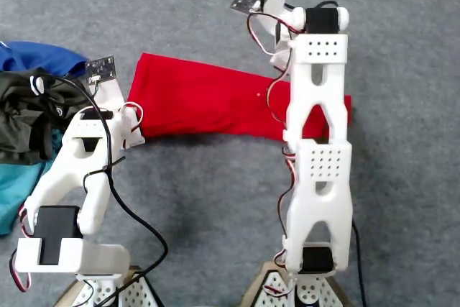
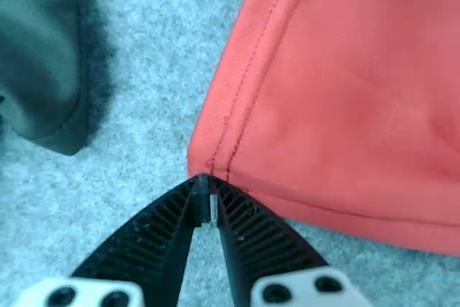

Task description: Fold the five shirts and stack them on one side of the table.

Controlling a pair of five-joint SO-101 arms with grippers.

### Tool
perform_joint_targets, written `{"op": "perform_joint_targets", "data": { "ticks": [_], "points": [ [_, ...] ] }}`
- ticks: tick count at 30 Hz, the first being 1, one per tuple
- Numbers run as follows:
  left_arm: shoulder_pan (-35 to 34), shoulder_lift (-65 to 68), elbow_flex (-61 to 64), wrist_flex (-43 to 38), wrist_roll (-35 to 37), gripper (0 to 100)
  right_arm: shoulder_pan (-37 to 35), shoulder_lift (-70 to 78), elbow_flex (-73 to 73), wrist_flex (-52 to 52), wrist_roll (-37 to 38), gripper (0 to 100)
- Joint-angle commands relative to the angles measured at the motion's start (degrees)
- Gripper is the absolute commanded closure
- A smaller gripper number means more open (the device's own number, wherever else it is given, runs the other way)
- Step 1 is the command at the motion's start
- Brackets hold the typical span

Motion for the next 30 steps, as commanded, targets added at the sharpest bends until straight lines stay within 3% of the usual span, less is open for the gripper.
{"op": "perform_joint_targets", "data": {
  "ticks": [1,6,11,15,21,30],
  "points": [
    [-0.3,-0.4,-2.2,0.4,-0.4,98,-1.2,-6.4,3.7,1.0,-3.3,98.7],
    [-0.6,-0.6,-2.2,0.6,-0.1,98,-4.8,-14.0,18.5,1.0,-9.8,99.4],
    [-4.3,-0.7,-5.4,6.2,0.4,97,-6.7,-26.7,39.7,-2.5,-13.0,99.4],
    [-5.1,-0.5,-15.1,14.5,-1.6,88,-2.1,-36.3,52.0,-8.3,-13.4,99.4],
    [-5.0,1.2,-34.6,27.3,-2.7,86,7.3,-44.9,69.1,-15.1,-13.3,99.4],
    [-3.6,21.7,-56.3,34.8,-4.8,79,16.7,-60.7,103.8,-35.7,-13.2,99.4]
  ]
}}
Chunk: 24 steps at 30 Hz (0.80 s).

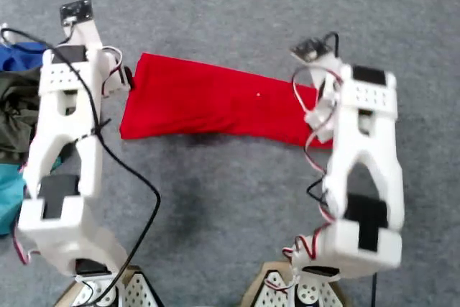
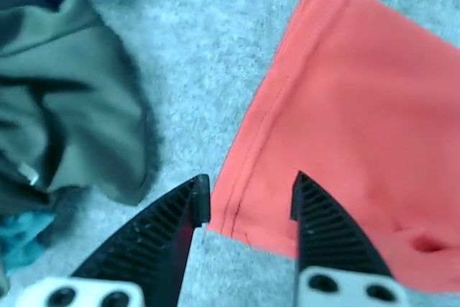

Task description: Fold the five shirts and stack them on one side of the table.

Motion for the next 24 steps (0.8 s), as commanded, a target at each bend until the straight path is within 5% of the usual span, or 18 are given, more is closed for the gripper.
{"op": "perform_joint_targets", "data": {
  "ticks": [1,9,16,24],
  "points": [
    [0.4,8.0,-11.6,2.5,-1.0,79,2.9,-11.5,14.8,-10.5,-0.4,99.4],
    [1.0,26.2,-35.9,12.0,-3.3,79,11.1,-28.4,39.8,-29.5,-0.5,99.4],
    [0.7,39.0,-51.2,20.0,-5.5,79,18.7,-29.0,45.1,-31.4,-0.1,99.4],
    [0.5,47.4,-62.8,23.8,-6.0,79,19.3,-27.6,48.9,-36.3,-0.1,99.4]
  ]
}}
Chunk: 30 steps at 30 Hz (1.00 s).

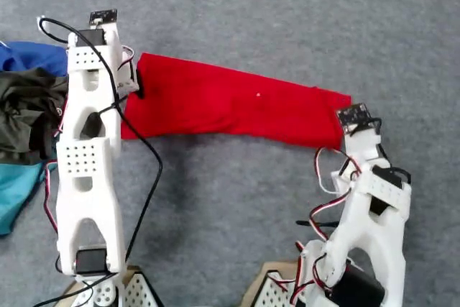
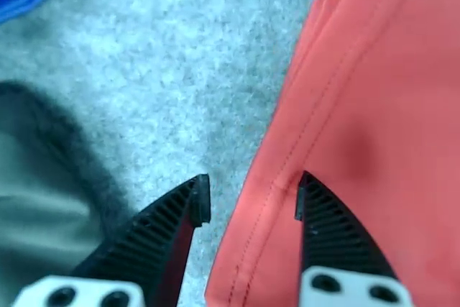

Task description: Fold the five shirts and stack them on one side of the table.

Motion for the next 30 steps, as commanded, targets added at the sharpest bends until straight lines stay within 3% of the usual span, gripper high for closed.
{"op": "perform_joint_targets", "data": {
  "ticks": [1,11,18,30],
  "points": [
    [0.1,1.0,-6.1,1.1,-1.1,79,0.7,0.0,0.0,-1.3,-0.1,99.4],
    [1.1,6.5,-6.8,1.1,-3.0,81,0.6,0.0,0.1,-1.4,0.0,99.4],
    [1.7,7.1,-6.3,1.1,-3.1,99,0.6,0.0,0.1,-1.4,0.0,99.4],
    [2.1,6.5,-7.6,3.3,4.0,98,0.7,0.0,0.4,-2.3,-0.5,99.4]
  ]
}}
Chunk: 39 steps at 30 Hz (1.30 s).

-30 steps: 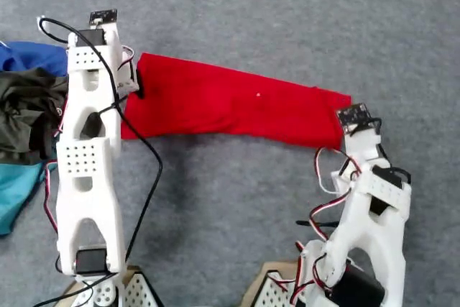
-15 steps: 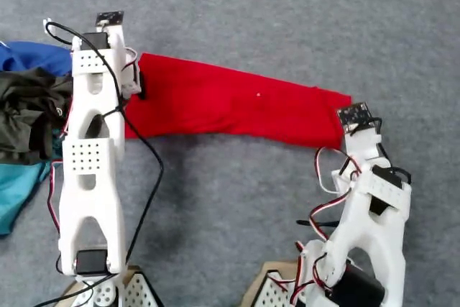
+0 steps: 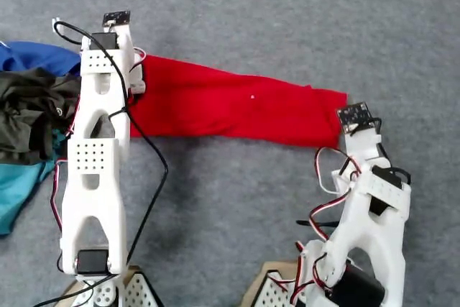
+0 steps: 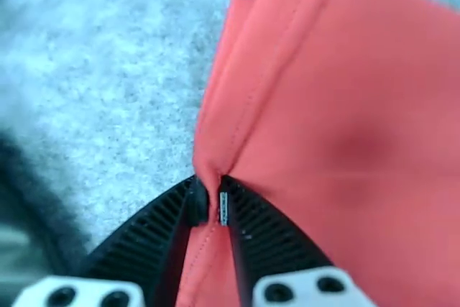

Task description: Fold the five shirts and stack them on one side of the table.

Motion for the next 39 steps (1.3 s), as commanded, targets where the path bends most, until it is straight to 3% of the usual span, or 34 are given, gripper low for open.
{"op": "perform_joint_targets", "data": {
  "ticks": [1,7,14,27,39],
  "points": [
    [0.4,-0.4,-1.9,3.1,2.2,98,0.7,-0.2,0.0,-1.1,-0.5,99.4],
    [3.4,-4.7,-6.3,6.4,3.7,98,1.3,-0.6,1.0,-3.7,-5.7,99.4],
    [12.8,-14.8,-2.0,6.4,4.3,98,8.4,-0.7,-0.8,-4.0,-12.0,99.4],
    [30.1,-18.8,-1.4,6.0,9.1,98,8.1,-0.7,-0.6,-3.9,-12.1,99.4],
    [39.6,-18.8,-10.0,-5.0,15.1,98,8.1,-0.7,-0.6,-4.0,-12.1,99.4]
  ]
}}
